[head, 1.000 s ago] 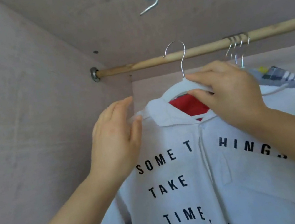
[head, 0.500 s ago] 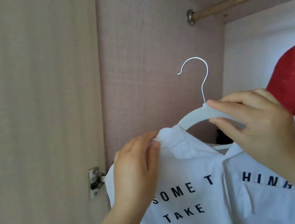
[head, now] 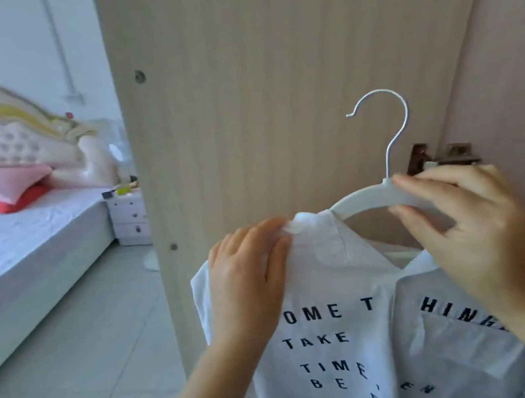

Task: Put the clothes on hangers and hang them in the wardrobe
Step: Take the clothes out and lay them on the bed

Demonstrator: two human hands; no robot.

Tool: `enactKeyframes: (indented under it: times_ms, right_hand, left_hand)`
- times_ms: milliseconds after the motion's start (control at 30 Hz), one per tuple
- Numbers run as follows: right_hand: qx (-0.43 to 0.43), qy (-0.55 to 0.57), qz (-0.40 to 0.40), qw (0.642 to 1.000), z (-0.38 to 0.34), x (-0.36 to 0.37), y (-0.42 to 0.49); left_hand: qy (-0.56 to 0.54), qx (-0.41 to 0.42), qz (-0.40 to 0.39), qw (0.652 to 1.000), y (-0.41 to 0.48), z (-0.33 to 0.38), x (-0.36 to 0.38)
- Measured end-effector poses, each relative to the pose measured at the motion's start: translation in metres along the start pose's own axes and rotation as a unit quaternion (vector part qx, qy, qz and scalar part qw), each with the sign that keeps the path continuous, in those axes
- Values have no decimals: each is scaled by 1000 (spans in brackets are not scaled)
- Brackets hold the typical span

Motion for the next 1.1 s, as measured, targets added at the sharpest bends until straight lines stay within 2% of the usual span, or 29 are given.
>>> enactKeyframes:
  times_ms: [300, 667, 967, 1100]
  right_hand:
    - [-17, 207, 8, 978, -224, 76, 22]
    - [-25, 412, 3, 911, -530, 170, 60]
    - [-29, 540, -56, 839, -704, 257, 65]
    - [-56, 590, -93, 800, -779, 312, 68]
  left_hand:
    - [176, -44, 92, 979, -21, -91, -230]
    - [330, -103, 192, 918, -30, -203, -500]
    - [443, -148, 249, 848, -36, -285, -617]
    - [471, -202, 272, 814, -34, -335, -652]
Point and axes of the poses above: each hand's wrist, its own y-axis towards the middle knuckle, its own x-axis out of the palm, z = x × y, the point moved 9 cm from there along y, towards the middle knuckle, and after that the axes turned 11 degrees about -y, right-handed, at the moved point
